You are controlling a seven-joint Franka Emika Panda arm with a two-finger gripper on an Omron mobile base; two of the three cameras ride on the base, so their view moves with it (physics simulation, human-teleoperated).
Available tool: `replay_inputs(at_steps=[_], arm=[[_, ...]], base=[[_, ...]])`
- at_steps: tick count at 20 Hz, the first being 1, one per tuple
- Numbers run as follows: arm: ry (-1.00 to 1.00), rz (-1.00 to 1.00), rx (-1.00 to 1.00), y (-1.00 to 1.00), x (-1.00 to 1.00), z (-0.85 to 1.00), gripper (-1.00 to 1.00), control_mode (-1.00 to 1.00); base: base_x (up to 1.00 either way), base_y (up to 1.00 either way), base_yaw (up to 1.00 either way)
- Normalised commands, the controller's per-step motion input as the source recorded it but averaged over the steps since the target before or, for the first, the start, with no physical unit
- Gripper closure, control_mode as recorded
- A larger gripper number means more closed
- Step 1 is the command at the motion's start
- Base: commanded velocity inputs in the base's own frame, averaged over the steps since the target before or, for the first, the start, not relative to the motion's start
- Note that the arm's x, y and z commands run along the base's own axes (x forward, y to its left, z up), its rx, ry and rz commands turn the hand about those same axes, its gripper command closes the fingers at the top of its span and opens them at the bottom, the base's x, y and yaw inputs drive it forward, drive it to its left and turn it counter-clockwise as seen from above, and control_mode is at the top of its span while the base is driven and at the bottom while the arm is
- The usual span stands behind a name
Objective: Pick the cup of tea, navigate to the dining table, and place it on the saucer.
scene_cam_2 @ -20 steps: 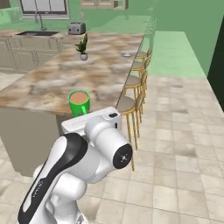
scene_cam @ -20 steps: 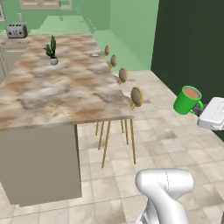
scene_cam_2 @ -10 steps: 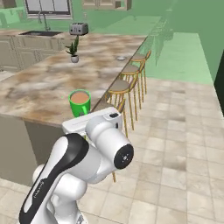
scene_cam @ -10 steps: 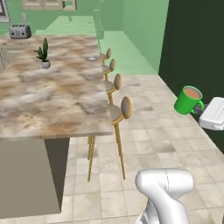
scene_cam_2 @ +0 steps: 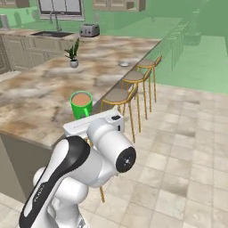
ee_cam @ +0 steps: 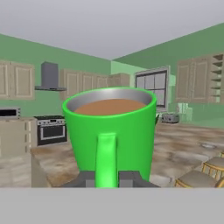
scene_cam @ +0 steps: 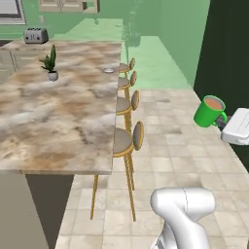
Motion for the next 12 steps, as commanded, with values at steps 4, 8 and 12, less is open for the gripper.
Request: replay_inputs(at_steps=[4,8,12], arm=[[0.00,0.00,0.00,0.00,0.00,0.00,1.00,1.00],[0.00,0.00,0.00,0.00,0.00,0.00,1.00,1.00],[0.00,0.00,0.00,0.00,0.00,0.00,1.00,1.00]], base=[[0.71,-0.68,0.29],[0.70,-0.72,0.30],[0.71,-0.81,0.30]])
